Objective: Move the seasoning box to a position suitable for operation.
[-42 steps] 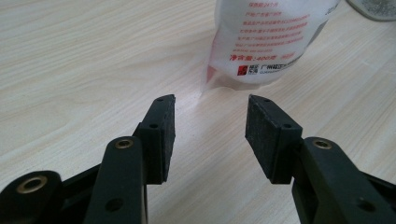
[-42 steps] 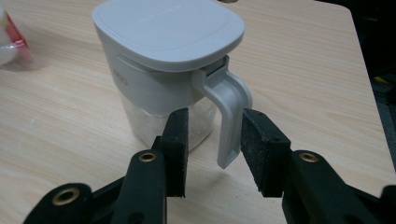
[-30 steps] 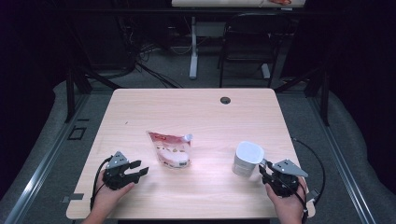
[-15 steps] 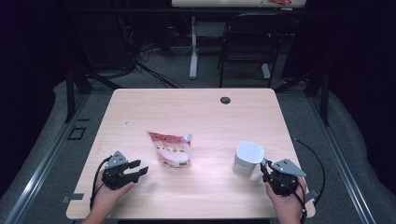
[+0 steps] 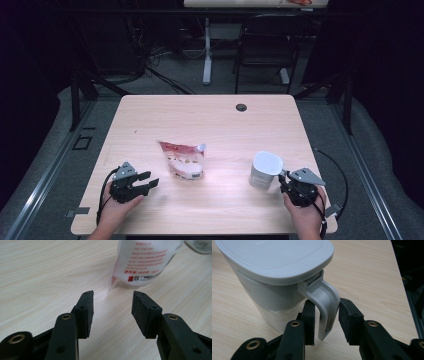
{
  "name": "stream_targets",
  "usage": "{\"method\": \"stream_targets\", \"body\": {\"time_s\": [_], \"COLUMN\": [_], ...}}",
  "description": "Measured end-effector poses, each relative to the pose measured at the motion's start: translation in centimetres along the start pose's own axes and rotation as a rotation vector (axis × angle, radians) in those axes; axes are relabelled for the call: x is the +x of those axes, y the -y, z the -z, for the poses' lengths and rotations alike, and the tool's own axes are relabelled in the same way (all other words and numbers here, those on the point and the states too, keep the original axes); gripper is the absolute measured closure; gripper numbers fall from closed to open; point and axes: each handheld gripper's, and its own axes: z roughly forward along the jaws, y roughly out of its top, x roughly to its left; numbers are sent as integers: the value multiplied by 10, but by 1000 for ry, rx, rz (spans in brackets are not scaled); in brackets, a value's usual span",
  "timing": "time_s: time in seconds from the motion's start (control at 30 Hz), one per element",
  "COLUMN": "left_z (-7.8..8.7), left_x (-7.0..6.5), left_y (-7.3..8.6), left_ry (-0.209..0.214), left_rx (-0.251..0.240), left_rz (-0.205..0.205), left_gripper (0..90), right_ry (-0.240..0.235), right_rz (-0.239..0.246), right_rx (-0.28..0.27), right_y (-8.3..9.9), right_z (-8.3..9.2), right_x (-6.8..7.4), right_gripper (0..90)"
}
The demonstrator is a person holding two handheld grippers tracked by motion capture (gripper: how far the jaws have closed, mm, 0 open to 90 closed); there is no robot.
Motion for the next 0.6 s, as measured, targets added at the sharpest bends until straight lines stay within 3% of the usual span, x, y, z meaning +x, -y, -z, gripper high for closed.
{"method": "stream_targets", "body": {"time_s": [0.4, 0.6], "left_z": [-1, -1], "left_x": [0, 1], "left_y": [0, 0], "left_ry": [0, 4], "left_rx": [1, 2], "left_rz": [0, 0], "left_gripper": [525, 525], "right_ry": [-12, -13], "right_rz": [-13, 24], "right_rx": [0, 10], "right_y": [1, 0], "right_z": [-4, -5], "right_x": [-2, -3], "right_gripper": [682, 706]}}
